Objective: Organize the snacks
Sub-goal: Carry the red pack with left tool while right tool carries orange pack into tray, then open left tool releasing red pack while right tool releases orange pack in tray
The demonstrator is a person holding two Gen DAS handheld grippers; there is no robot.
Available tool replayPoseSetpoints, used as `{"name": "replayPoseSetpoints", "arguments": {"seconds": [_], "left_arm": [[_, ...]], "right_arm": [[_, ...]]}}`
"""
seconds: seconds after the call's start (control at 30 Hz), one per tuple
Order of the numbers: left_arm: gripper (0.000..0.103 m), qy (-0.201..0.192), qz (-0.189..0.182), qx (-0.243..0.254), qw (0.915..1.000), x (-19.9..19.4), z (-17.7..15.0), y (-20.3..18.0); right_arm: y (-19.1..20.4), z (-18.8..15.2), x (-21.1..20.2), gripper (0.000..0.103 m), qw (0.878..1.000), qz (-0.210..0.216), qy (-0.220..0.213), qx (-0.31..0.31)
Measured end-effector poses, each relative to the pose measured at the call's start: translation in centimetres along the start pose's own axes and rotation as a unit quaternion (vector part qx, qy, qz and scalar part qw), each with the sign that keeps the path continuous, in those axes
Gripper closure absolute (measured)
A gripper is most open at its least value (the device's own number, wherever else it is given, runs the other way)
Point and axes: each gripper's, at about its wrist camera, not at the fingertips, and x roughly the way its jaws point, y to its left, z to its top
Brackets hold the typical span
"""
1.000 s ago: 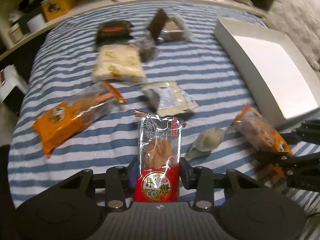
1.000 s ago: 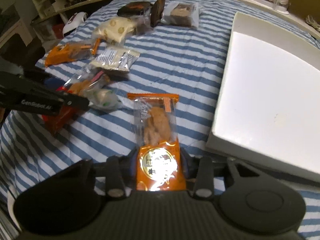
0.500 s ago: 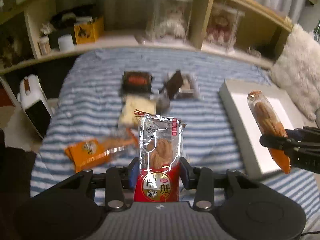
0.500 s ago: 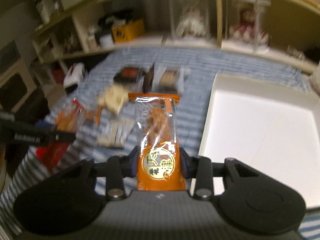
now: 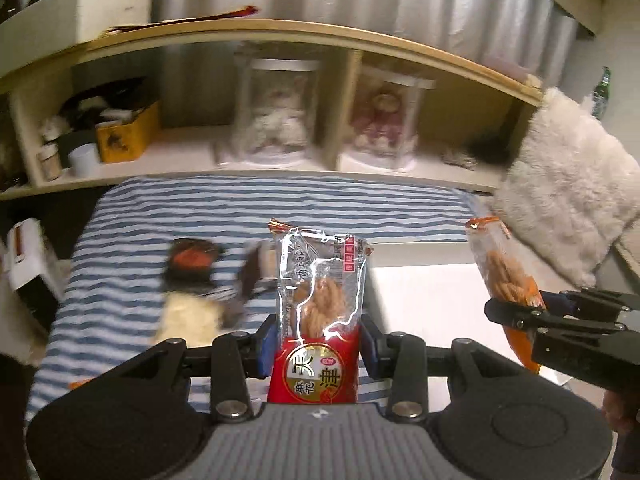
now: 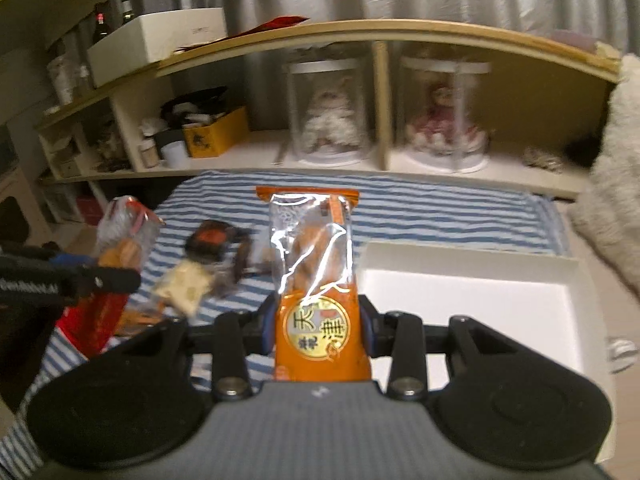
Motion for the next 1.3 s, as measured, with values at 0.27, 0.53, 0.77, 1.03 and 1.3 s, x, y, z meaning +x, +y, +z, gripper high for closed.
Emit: {"name": "replayPoseSetpoints", "arguments": {"seconds": [0.27,0.53,0.77,1.03,1.3], "left_arm": [[0.060,0.029,-0.047,0.026,0.9981,4.6,-0.3,-8.0],[0.060,0.051,-0.083,0.034,0.9947,8.8,-0.1,-14.4],[0.060,0.074,-0.112,0.010,0.9908,12.7,-0.4,-17.6],[0.060,0.115,-0.157,-0.071,0.9783,17.4,-1.3,-17.9],[0.031,0.109,-0.170,-0.090,0.9753,19.7,-0.4,-17.2]], "right_arm": [[-7.6,-2.3,-2.2,0.059,0.998,-0.058,0.012,0.019],[-15.3,-4.2,-3.7,0.058,0.992,-0.109,0.028,0.050],[-19.8,-5.3,-3.1,0.058,0.990,-0.111,0.046,0.074],[-21.9,-5.9,0.4,0.058,0.988,-0.098,0.078,0.095],[-22.6,-6.2,2.8,0.057,0.985,-0.098,0.099,0.098]]}}
